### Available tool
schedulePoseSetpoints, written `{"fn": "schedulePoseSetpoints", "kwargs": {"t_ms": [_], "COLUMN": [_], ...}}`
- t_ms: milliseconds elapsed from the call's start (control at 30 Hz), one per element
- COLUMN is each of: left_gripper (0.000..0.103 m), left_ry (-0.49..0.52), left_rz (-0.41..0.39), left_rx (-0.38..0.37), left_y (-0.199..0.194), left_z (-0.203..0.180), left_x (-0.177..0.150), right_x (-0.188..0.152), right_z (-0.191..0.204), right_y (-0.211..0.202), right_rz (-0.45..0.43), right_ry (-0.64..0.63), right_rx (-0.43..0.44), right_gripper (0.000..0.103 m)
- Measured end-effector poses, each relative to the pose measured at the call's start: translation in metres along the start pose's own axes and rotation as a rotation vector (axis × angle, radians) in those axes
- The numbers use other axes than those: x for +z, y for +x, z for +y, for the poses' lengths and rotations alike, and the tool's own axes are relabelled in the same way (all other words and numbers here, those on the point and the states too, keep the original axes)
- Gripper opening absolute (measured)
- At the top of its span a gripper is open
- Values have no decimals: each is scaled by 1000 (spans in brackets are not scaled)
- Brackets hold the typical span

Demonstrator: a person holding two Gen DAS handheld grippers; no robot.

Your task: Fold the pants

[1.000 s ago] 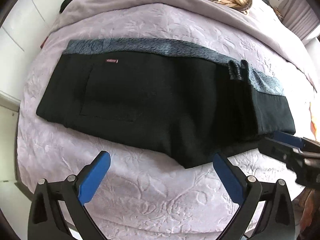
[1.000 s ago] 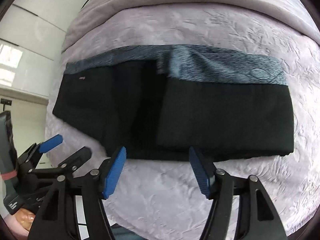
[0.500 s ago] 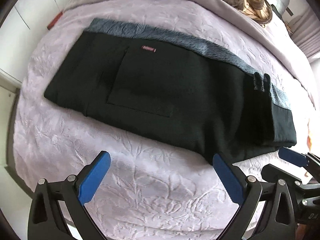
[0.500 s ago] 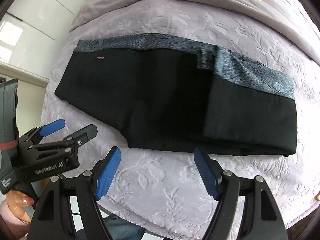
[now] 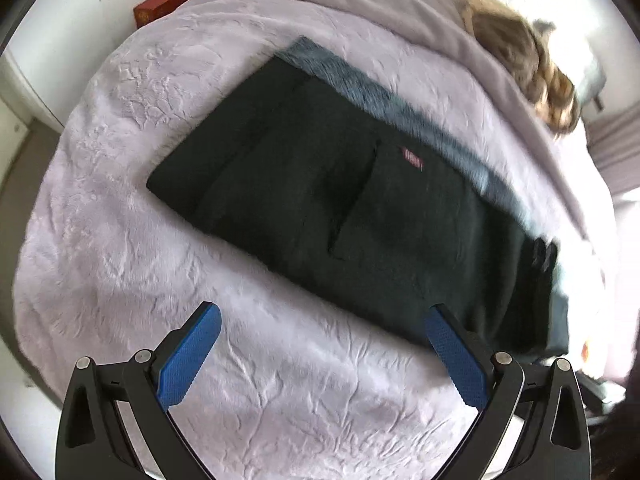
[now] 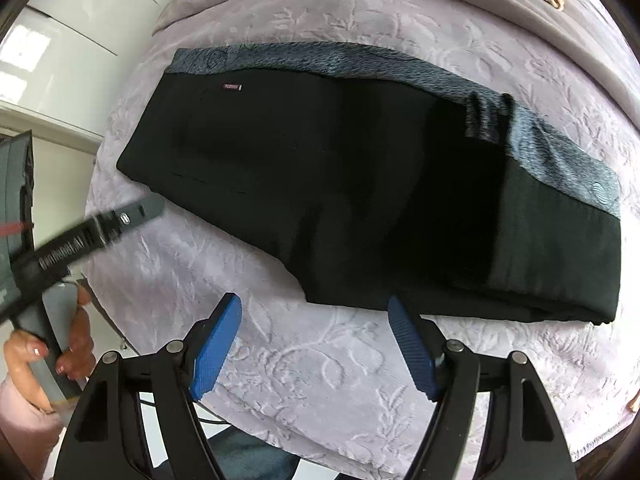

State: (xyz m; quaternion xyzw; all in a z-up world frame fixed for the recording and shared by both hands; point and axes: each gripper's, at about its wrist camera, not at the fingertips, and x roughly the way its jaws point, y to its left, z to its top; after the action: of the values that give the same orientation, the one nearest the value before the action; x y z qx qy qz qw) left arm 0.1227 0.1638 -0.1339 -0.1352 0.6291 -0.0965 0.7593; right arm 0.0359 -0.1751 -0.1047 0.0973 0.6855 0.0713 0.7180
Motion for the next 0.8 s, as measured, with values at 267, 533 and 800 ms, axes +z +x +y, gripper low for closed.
{"fn": "schedulePoseSetpoints", "kwargs": {"t_ms": [267, 533, 800], "left_gripper": [103, 103, 103], "left_ry": [-142, -242, -261], "left_rz": [-29, -24, -15], "left_rx": [-268, -312, -309], "left_y": [3, 27, 50], "left_z": [36, 51, 55], "left_x": [20, 27, 26], "right_x": [-1, -4, -5], "right_z": [3, -4, -9], "right_y": [8, 17, 23], "right_rz": [15, 42, 58], "right_ry": [9, 18, 17], "right_rx": [18, 15, 13], "right_gripper": [79, 79, 79]}}
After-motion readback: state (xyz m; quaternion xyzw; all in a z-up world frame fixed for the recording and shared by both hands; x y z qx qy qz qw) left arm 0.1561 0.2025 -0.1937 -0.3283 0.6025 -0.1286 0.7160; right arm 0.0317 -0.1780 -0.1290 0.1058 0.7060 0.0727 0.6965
